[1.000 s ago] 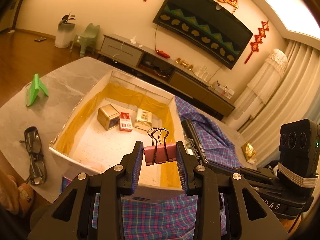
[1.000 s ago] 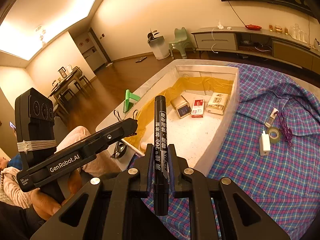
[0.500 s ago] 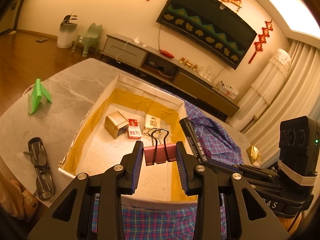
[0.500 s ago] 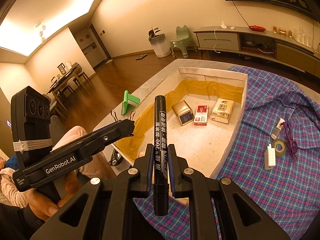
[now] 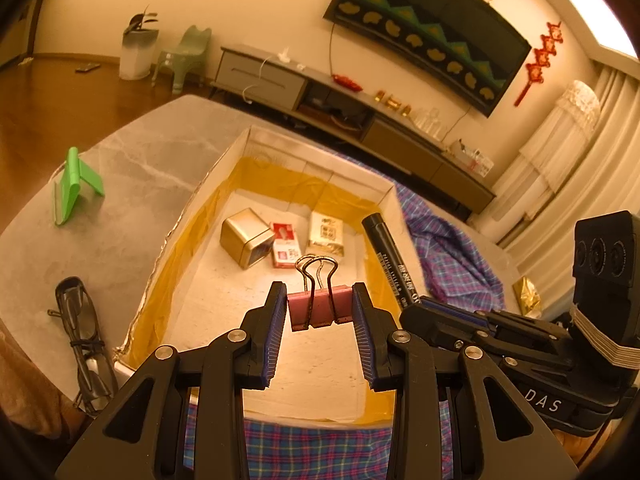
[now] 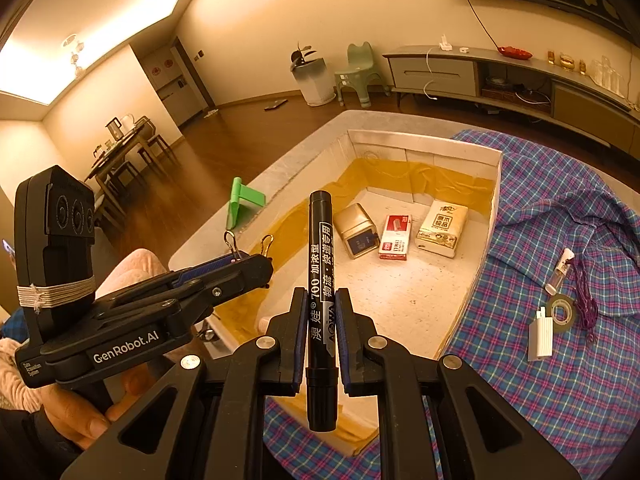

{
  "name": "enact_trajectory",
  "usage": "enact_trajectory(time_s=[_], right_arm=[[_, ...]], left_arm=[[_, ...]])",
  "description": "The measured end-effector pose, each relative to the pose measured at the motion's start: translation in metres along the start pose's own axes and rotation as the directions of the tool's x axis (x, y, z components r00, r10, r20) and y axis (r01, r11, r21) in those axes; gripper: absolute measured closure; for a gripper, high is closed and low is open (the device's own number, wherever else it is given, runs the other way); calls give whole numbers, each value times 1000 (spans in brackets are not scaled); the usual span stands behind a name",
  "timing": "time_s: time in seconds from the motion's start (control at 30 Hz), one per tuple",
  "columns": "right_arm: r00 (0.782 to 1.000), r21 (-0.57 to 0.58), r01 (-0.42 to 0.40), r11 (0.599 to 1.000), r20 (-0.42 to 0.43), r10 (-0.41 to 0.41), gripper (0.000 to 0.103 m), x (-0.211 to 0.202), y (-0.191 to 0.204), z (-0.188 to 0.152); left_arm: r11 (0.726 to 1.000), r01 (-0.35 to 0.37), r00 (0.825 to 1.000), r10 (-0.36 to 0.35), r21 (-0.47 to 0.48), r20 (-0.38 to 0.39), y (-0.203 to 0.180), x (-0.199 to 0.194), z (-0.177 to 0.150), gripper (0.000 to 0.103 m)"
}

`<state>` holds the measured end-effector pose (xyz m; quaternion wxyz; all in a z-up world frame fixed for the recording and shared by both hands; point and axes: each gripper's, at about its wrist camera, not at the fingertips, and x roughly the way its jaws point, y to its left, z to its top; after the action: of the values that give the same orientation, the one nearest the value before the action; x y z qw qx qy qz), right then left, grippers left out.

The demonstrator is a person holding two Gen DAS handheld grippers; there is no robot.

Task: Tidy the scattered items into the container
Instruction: 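Carry the binder clip and marker over the cardboard box with both tools, then open both tools to drop the binder clip and marker inside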

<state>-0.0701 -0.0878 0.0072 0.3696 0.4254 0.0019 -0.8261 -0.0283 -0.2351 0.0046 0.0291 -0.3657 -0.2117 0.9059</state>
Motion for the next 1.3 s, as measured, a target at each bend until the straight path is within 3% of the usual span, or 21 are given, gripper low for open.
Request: enact_trajectory(time_s=[0.33,0.83,1.13,1.3], right_arm=[[995,-54,63,997,-68,-67,88,31,-5,6],[970,-172,156,973,-160,-184,88,73,-3,14],[950,-213,175,961,-220,-222,88,90,-8,17],[941,-219,186,958,-241,-238,88,95,-13,21]], left_arm=[[998,-60,995,62,28,-78,9,27,4,69],[984,-139,974,156,112,-164,14,55,11,69],[980,-130,961,163,152,-226,10,68,14,68],[983,-126,948,158,131,-276,13,79,16,68]])
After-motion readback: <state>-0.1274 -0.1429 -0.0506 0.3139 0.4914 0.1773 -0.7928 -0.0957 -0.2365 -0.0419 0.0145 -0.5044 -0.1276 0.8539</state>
